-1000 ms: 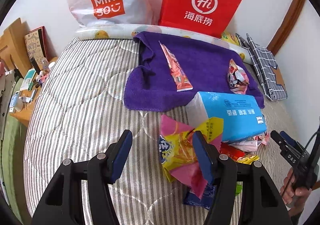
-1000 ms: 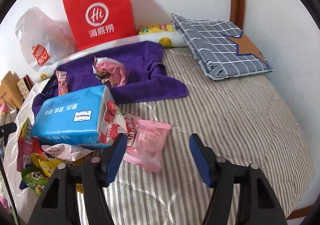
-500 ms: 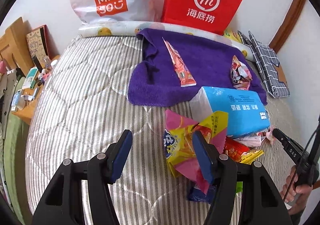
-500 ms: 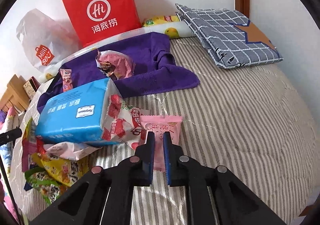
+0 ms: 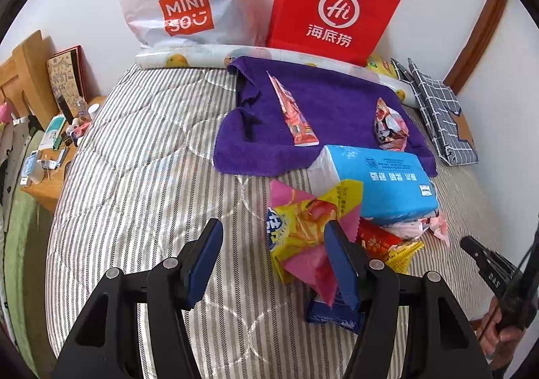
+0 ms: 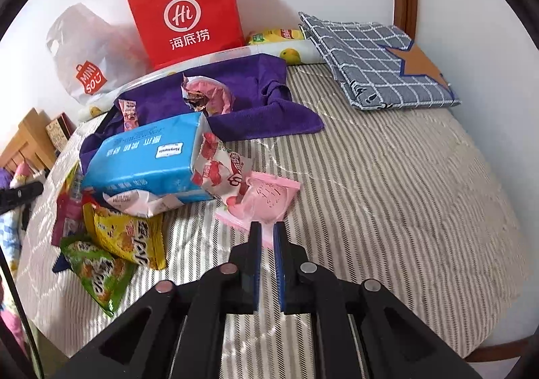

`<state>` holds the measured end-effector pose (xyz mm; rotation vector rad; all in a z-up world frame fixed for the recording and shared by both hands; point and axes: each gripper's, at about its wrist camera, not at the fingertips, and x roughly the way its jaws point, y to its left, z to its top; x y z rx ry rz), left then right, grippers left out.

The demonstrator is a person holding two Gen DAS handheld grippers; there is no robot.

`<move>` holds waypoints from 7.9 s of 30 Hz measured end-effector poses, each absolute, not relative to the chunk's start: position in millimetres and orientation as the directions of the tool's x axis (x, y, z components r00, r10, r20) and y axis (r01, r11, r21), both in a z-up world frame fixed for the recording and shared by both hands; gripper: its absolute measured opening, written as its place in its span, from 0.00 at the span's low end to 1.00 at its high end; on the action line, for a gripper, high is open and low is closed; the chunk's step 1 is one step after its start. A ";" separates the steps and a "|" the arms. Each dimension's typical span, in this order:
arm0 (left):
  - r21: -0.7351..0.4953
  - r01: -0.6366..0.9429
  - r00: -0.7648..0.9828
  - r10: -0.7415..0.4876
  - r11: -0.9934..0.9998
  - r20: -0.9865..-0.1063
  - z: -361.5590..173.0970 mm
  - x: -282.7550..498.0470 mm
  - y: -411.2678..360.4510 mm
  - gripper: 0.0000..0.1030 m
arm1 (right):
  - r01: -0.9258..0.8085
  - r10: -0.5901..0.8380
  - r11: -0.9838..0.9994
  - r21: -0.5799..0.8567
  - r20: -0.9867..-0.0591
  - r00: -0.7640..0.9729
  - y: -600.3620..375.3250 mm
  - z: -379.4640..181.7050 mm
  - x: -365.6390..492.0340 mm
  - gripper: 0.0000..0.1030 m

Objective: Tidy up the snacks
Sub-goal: 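Grasp the pink square snack packet with the right gripper and lift, then grasp the yellow-pink chip bag with the left gripper while the right gripper holds the pink packet, then carry the chip bag and pink packet over the purple towel with both grippers, then lower and release the chip bag and pink packet onto the towel with both grippers, then move both grippers back toward the snacks beside the blue tissue pack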

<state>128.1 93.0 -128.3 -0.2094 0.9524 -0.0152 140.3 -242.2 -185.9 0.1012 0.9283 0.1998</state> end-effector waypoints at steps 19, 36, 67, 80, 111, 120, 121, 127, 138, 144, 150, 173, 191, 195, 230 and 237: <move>-0.175 -0.100 0.566 -0.089 0.979 -0.819 -140.7 140.2 99.3 0.60 | -0.105 0.156 0.987 0.118 -0.822 0.548 -229.9 -229.0 186.0 0.43; -0.254 0.054 0.574 -0.238 0.966 -0.784 -137.7 139.1 65.0 0.69 | -0.123 0.153 0.988 0.099 -0.785 0.601 -241.3 -204.5 159.3 0.35; -0.188 -0.043 0.524 -0.138 0.981 -0.840 -163.6 146.4 64.9 0.56 | -0.122 0.125 0.991 0.063 -0.776 0.619 -246.5 -183.8 119.3 0.35; -0.220 0.001 0.580 -0.180 0.975 -0.794 -126.9 126.2 65.8 0.56 | -0.149 0.153 0.986 0.072 -0.734 0.662 -232.8 -153.4 113.7 0.35; -0.263 0.090 0.621 -0.261 0.960 -0.739 -73.9 151.7 40.7 0.56 | -0.201 0.209 0.975 0.090 -0.671 0.711 -204.7 -95.4 140.0 0.35; -0.255 0.096 0.625 -0.257 0.962 -0.737 -69.4 169.1 43.0 0.56 | -0.213 0.222 0.973 0.095 -0.657 0.721 -196.7 -89.8 163.2 0.35; -0.251 0.096 0.627 -0.254 0.963 -0.737 -69.0 172.4 43.8 0.56 | -0.213 0.222 0.972 0.095 -0.655 0.722 -195.8 -89.4 167.6 0.35; -0.221 0.091 0.639 -0.227 0.971 -0.735 -67.8 187.5 46.4 0.56 | -0.212 0.225 0.972 0.100 -0.646 0.730 -190.9 -88.6 185.6 0.35; -0.203 0.087 0.648 -0.210 0.975 -0.732 -67.7 208.0 51.9 0.56 | -0.220 0.222 0.972 0.085 -0.644 0.732 -185.3 -93.6 211.2 0.35; -0.216 0.072 0.646 -0.211 0.974 -0.734 -71.4 216.9 57.5 0.56 | -0.224 0.216 0.972 0.072 -0.653 0.726 -184.1 -98.8 222.5 0.35; -0.223 0.063 0.637 -0.211 0.973 -0.742 -78.2 226.8 60.4 0.56 | -0.226 0.218 0.971 0.073 -0.658 0.721 -181.3 -105.4 231.9 0.35; -0.229 0.016 0.615 -0.190 0.973 -0.766 -108.9 280.0 67.3 0.56 | -0.223 0.211 0.972 0.068 -0.668 0.713 -181.2 -127.4 283.7 0.35; -0.192 -0.018 0.584 -0.145 0.981 -0.799 -150.3 315.6 63.1 0.56 | -0.233 0.209 0.970 0.063 -0.703 0.680 -176.1 -163.7 330.8 0.35; -0.189 -0.010 0.588 -0.147 0.982 -0.795 -154.1 317.4 61.4 0.56 | -0.239 0.212 0.969 0.064 -0.710 0.671 -173.2 -170.5 337.5 0.35; -0.228 0.059 0.598 -0.217 0.972 -0.772 -131.7 298.2 48.9 0.81 | -0.266 0.264 0.958 0.107 -0.689 0.675 -168.9 -145.2 303.3 0.60; -0.241 0.061 0.612 -0.227 0.969 -0.757 -116.6 268.3 60.1 0.81 | -0.243 0.237 0.966 0.090 -0.690 0.684 -168.1 -131.6 272.9 0.60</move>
